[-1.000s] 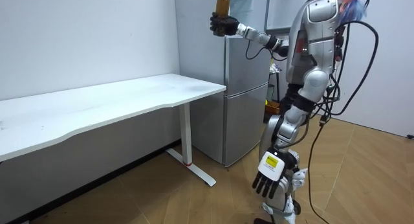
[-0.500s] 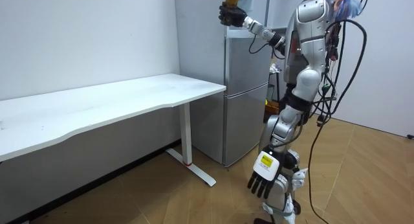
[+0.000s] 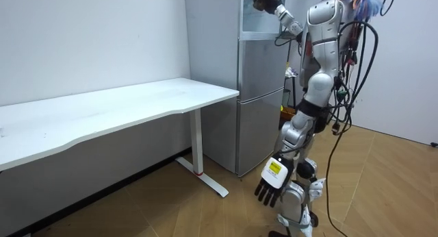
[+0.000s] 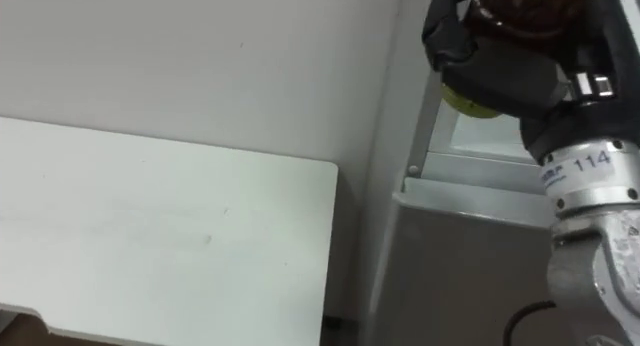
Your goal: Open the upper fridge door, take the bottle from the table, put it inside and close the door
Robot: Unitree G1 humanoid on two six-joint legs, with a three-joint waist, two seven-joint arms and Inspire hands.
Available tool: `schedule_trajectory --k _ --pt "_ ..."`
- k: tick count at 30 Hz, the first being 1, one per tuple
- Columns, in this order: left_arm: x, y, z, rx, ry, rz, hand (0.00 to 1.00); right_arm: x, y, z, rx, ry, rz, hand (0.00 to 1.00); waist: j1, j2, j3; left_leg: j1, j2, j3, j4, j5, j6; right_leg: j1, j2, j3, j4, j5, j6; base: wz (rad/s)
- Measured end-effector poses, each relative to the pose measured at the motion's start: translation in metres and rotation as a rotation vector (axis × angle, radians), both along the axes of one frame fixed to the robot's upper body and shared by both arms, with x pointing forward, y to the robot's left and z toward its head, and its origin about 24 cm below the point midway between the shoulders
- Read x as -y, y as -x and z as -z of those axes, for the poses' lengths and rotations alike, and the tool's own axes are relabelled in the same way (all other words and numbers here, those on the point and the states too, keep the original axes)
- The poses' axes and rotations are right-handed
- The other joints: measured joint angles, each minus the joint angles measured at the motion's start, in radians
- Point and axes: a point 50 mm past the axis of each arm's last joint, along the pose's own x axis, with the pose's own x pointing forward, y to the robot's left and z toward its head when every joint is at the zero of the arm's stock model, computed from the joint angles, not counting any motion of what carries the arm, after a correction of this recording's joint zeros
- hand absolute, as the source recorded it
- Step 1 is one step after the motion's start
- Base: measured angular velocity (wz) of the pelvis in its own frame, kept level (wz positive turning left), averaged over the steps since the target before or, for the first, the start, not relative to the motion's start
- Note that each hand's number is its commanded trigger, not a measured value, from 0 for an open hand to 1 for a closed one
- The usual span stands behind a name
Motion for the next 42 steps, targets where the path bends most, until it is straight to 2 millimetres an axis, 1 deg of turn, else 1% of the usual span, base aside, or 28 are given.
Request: schedule_trajectory --k 2,4,5,6,8,9,11,13,15,18,20,25,29,31,36,39,42 --pt "0.000 0.000 0.000 0.006 -0.001 0.000 0.00 0.003 0.001 -0.001 0.004 -0.015 0.012 1.00 -0.008 -0.002 -0.0021 0.002 0.001 0.002 -0.006 0.000 0.000 -0.002 0.000 0.001 0.001 0.001 -0.002 -0.07" --pt "-0.001 0.001 0.000 0.002 -0.003 -0.001 0.00 0.006 0.002 -0.001 0.005 -0.033 0.028 1.00 -0.026 -0.006 -0.0061 0.002 0.001 0.002 -0.006 0.000 0.000 -0.003 0.000 0.003 0.001 0.002 -0.003 0.00" --pt "-0.001 0.002 0.000 0.001 -0.004 -0.002 0.00 0.007 0.002 -0.001 0.005 -0.037 0.036 1.00 -0.029 -0.007 -0.0072 0.001 0.000 0.002 -0.005 0.000 0.000 -0.003 0.000 0.004 0.001 0.002 -0.004 0.00" --pt "-0.001 0.002 0.000 0.001 -0.007 -0.003 0.00 0.012 0.003 0.000 0.005 -0.047 0.056 1.00 -0.030 -0.009 -0.0106 0.001 0.000 0.002 -0.005 0.000 0.000 -0.002 0.001 0.005 0.001 0.003 -0.004 0.00" --pt "-0.001 0.002 -0.001 0.004 -0.013 -0.004 0.00 0.020 0.006 0.002 0.002 -0.079 0.086 1.00 -0.030 -0.009 -0.0120 0.003 0.000 0.002 -0.005 0.000 0.000 -0.001 0.002 0.009 0.001 0.003 -0.004 0.00" --pt "-0.001 0.002 -0.001 0.008 -0.019 -0.004 0.00 0.025 0.008 0.004 -0.001 -0.103 0.101 1.00 -0.030 -0.009 -0.0117 0.003 0.000 0.003 -0.005 0.000 0.000 -0.001 0.002 0.009 0.001 0.003 -0.004 0.00" --pt "-0.001 0.002 -0.001 0.008 -0.022 -0.005 0.00 0.031 0.009 0.005 -0.004 -0.135 0.119 1.00 -0.033 -0.004 -0.0084 0.003 0.000 0.003 -0.005 0.000 0.000 -0.001 0.001 0.010 0.001 0.003 -0.004 0.00" --pt "-0.002 0.003 -0.001 0.010 -0.025 -0.010 0.00 0.036 0.011 0.007 -0.010 -0.167 0.138 1.00 -0.037 0.005 -0.0023 0.004 0.000 0.006 -0.007 0.000 0.000 -0.002 0.002 0.011 0.001 0.003 -0.004 -0.02" --pt "-0.003 0.003 -0.001 0.009 -0.027 -0.014 0.00 0.040 0.012 0.010 -0.018 -0.181 0.158 1.00 -0.040 0.011 0.0012 0.005 0.001 0.007 -0.009 0.000 -0.001 -0.004 0.003 0.012 0.001 0.003 -0.004 -0.04" --pt "-0.003 0.004 -0.001 0.005 -0.028 -0.015 0.00 0.045 0.008 0.017 -0.055 -0.193 0.177 1.00 -0.047 0.015 0.0004 0.005 0.002 0.017 -0.012 0.001 -0.002 -0.007 0.005 0.015 0.001 0.003 -0.004 -0.05" --pt "-0.003 0.004 -0.001 0.007 -0.028 -0.014 0.00 0.048 0.004 0.022 -0.083 -0.202 0.191 1.00 -0.047 0.013 0.0011 0.004 0.003 0.022 -0.014 0.001 -0.002 -0.013 0.005 0.018 0.002 0.003 -0.004 -0.09" --pt "-0.003 0.002 -0.001 0.008 -0.026 -0.014 0.00 0.054 -0.004 0.034 -0.159 -0.274 0.164 1.00 -0.049 0.000 0.0070 -0.001 0.003 0.025 -0.019 0.001 -0.002 -0.023 0.005 0.025 0.002 0.003 -0.005 -0.04" --pt "-0.003 0.003 -0.001 0.001 -0.025 -0.014 0.00 0.056 -0.007 0.039 -0.189 -0.303 0.145 1.00 -0.044 -0.005 0.0046 -0.003 0.003 0.028 -0.019 0.001 -0.002 -0.025 0.005 0.024 0.002 0.003 -0.005 0.00" --pt "-0.003 0.004 -0.001 -0.006 -0.020 -0.018 0.00 0.060 -0.012 0.047 -0.227 -0.316 0.160 1.00 -0.031 -0.010 0.0045 0.001 0.002 0.025 -0.016 0.001 -0.002 -0.019 0.005 0.025 0.000 0.003 -0.004 0.00" --pt "-0.004 0.003 -0.001 -0.007 -0.014 -0.016 0.00 0.070 -0.021 0.061 -0.310 -0.330 0.191 1.00 -0.020 -0.025 0.0045 -0.005 0.003 0.020 -0.013 0.001 -0.002 -0.021 0.004 0.015 -0.001 0.003 -0.004 0.03" --pt "-0.006 0.003 -0.002 -0.004 -0.016 -0.025 0.00 0.077 -0.022 0.062 -0.344 -0.298 0.216 1.00 -0.010 -0.031 0.0020 -0.016 0.003 0.018 -0.010 0.001 -0.002 -0.032 0.003 0.011 0.002 0.003 -0.004 0.02" --pt "-0.009 0.005 -0.003 -0.011 -0.016 -0.031 0.00 0.080 -0.023 0.057 -0.349 -0.260 0.229 1.00 0.004 -0.033 0.0024 -0.018 0.003 0.018 -0.005 0.001 -0.002 -0.033 0.002 0.009 0.005 0.003 -0.005 0.00"
